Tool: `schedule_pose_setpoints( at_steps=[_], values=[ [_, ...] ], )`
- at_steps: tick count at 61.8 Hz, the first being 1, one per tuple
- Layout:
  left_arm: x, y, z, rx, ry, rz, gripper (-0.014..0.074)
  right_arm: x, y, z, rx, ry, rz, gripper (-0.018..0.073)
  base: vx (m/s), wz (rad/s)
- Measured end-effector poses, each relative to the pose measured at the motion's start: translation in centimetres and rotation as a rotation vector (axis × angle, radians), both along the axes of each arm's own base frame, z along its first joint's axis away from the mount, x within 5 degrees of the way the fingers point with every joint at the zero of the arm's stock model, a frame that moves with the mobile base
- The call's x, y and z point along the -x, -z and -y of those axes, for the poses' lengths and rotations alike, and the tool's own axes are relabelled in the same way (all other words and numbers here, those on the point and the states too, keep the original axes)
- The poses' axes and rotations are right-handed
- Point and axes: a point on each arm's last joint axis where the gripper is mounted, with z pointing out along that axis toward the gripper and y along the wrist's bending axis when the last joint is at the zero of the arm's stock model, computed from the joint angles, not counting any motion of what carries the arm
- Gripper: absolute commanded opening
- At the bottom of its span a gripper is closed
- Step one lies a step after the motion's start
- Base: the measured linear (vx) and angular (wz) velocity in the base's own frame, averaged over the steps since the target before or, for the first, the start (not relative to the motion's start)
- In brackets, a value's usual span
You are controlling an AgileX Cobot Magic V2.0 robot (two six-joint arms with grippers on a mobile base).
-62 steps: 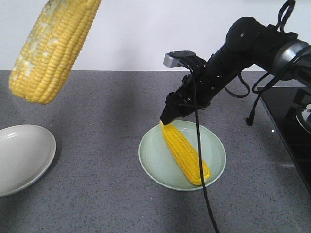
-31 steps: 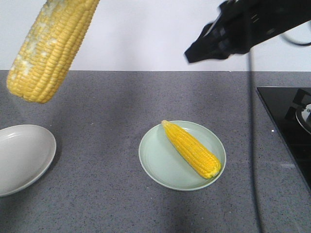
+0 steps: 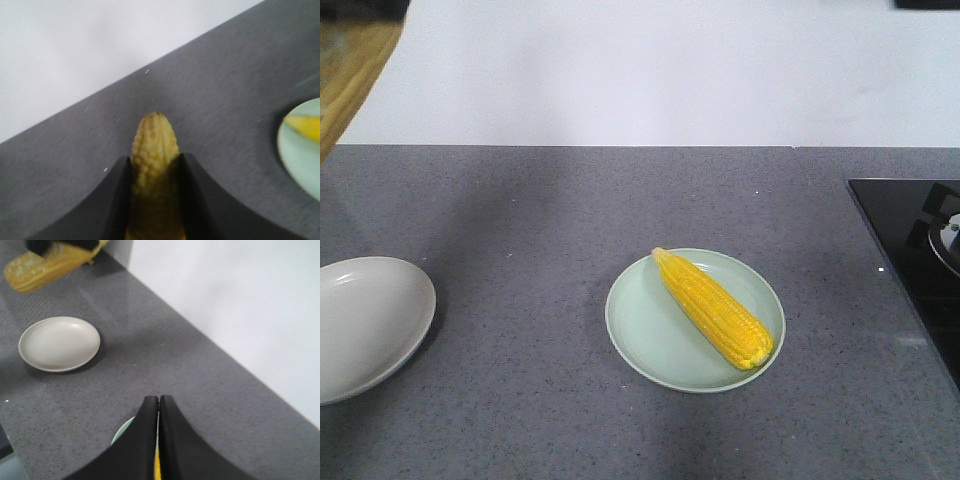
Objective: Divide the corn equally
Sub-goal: 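Lower the left gripper's cob onto the cream plate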
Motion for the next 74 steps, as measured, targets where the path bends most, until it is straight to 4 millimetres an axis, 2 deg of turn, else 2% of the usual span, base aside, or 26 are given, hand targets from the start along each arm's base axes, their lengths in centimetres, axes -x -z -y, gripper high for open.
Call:
schedule_pose_setpoints(
  at_steps=[10, 17, 24, 35, 50, 66, 74],
  values=[
    [-2.0, 5.2, -1.9, -0.142, -0.117, -0.147, -0.0007, 3.3, -1.0, 1.3, 0.001, 0.024, 0.082, -0.0004, 0.00, 0.00],
    [-3.0, 8.8, -3.4, -0.189, -0.167, -0.240, -0.0007, 5.0, -1.5, 1.8, -0.007, 0.028, 0.119, -0.0004, 0.00, 0.00],
    [-3.8, 11.8, -4.9, -0.199, -0.207, -0.278, -0.0007, 6.0, -1.8, 2.1, -0.014, 0.028, 0.141, -0.0004, 0.00, 0.00],
    [-4.6, 15.9, -7.3, -0.138, -0.302, -0.291, -0.0007, 6.4, -1.8, 2.2, -0.025, 0.033, 0.139, -0.0004, 0.00, 0.00],
    [-4.9, 19.3, -8.2, -0.055, -0.342, -0.268, -0.0006, 6.4, -1.8, 2.2, -0.039, 0.041, 0.126, -0.0004, 0.00, 0.00],
    [-5.5, 21.1, -8.0, -0.044, -0.343, -0.303, 0.0015, 6.4, -1.8, 2.2, -0.044, 0.044, 0.120, -0.0004, 0.00, 0.00],
    [-5.9, 21.8, -7.9, -0.030, -0.345, -0.330, 0.0057, 6.4, -1.8, 2.2, -0.044, 0.044, 0.120, -0.0004, 0.00, 0.00]
  ],
)
